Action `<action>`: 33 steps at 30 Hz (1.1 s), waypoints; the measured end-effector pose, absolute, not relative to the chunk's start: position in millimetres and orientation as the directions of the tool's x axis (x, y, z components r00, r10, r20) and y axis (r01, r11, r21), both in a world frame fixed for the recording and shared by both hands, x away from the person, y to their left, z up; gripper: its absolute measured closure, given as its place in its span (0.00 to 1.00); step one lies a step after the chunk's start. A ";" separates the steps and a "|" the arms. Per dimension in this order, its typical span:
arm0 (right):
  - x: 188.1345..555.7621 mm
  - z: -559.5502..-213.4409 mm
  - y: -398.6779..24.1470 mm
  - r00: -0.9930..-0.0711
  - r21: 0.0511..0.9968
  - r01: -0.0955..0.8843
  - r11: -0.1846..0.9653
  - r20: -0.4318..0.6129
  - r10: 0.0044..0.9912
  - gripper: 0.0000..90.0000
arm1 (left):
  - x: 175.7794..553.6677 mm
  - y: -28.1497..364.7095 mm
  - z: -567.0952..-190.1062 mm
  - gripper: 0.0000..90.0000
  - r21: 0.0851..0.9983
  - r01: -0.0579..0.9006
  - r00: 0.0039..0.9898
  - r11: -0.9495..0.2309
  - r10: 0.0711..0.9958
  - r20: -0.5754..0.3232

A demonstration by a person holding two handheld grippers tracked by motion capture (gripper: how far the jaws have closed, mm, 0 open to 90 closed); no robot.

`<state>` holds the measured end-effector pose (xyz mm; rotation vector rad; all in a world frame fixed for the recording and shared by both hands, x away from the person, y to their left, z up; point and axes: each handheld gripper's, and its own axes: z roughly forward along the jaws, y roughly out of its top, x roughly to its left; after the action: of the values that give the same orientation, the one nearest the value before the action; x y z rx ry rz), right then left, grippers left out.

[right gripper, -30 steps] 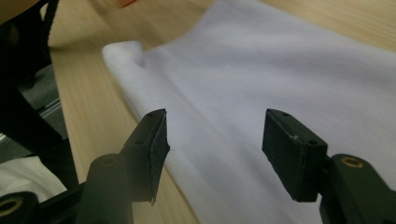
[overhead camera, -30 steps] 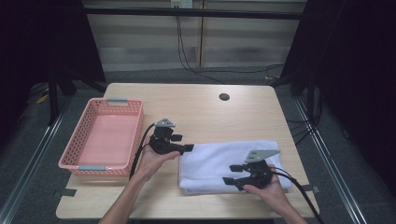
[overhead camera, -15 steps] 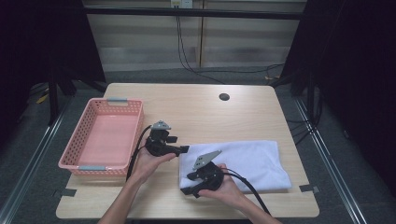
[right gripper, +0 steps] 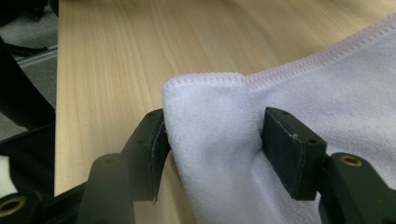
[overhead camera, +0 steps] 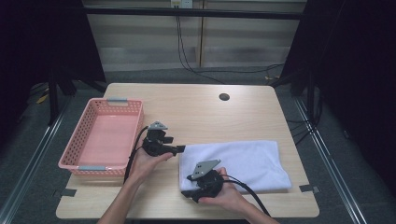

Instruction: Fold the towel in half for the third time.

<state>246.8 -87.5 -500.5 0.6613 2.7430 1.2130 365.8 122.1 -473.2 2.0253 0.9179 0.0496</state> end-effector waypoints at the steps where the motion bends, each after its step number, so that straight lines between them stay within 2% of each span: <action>1: 246.1 -500.9 -87.0 -0.908 0.723 0.342 0.601 0.091 0.408 0.47 | 367.5 126.1 -474.0 0.32 0.738 0.594 0.716 -0.320 0.629 -0.304; 6: 242.8 -501.6 -85.1 -0.911 0.724 0.311 0.615 0.042 0.410 0.48 | 369.8 131.4 -475.6 0.32 0.736 0.605 0.699 -0.305 0.646 -0.307; 8: 241.2 -501.5 -84.4 -0.909 0.722 0.299 0.624 0.017 0.416 0.52 | 370.5 132.5 -476.2 0.32 0.735 0.611 0.687 -0.294 0.658 -0.308; 9: 240.9 -501.8 -84.7 -0.905 0.726 0.293 0.622 0.001 0.426 0.57 | 372.1 132.7 -478.4 0.32 0.729 0.614 0.691 -0.301 0.652 -0.313; 10: 240.4 -502.0 -84.7 -0.903 0.726 0.289 0.623 -0.009 0.429 0.58 | 372.8 132.2 -480.1 0.31 0.726 0.617 0.689 -0.305 0.654 -0.311; 12: 240.5 -501.9 -84.8 -0.901 0.727 0.300 0.618 0.003 0.434 0.58 | 374.2 131.7 -482.8 0.29 0.719 0.621 0.688 -0.311 0.657 -0.310; 13: 240.3 -501.1 -84.2 -0.896 0.722 0.308 0.620 0.000 0.445 0.63 | 375.7 130.1 -486.9 0.29 0.711 0.630 0.683 -0.313 0.660 -0.314; 16: 242.3 -500.6 -85.6 -0.892 0.722 0.317 0.615 0.006 0.453 0.68 | 377.0 126.8 -491.2 0.29 0.698 0.634 0.686 -0.333 0.659 -0.309; 17: 244.0 -500.3 -86.5 -0.889 0.722 0.315 0.616 -0.002 0.457 0.73 | 377.1 124.4 -493.6 0.28 0.692 0.632 0.691 -0.349 0.658 -0.300; 25: 248.9 -499.2 -88.7 -0.878 0.720 0.359 0.593 0.046 0.476 0.81 | 377.6 113.3 -502.3 0.29 0.688 0.610 0.724 -0.394 0.631 -0.280; 29: 255.1 -499.0 -93.2 -0.875 0.722 0.398 0.566 0.112 0.472 0.84 | 375.8 108.4 -501.6 0.34 0.690 0.578 0.760 -0.436 0.595 -0.260; 30: 255.4 -498.3 -93.5 -0.874 0.720 0.403 0.565 0.119 0.471 0.84 | 375.3 107.3 -501.9 0.45 0.689 0.577 0.770 -0.438 0.573 -0.281; 33: 256.0 -497.5 -94.2 -0.873 0.723 0.405 0.560 0.125 0.471 0.84 | 369.5 100.8 -500.6 0.57 0.686 0.542 0.803 -0.486 0.541 -0.251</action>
<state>256.0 -94.2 -497.5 0.7608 2.7004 1.2184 369.5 100.8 -500.6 2.1827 0.7948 -0.0014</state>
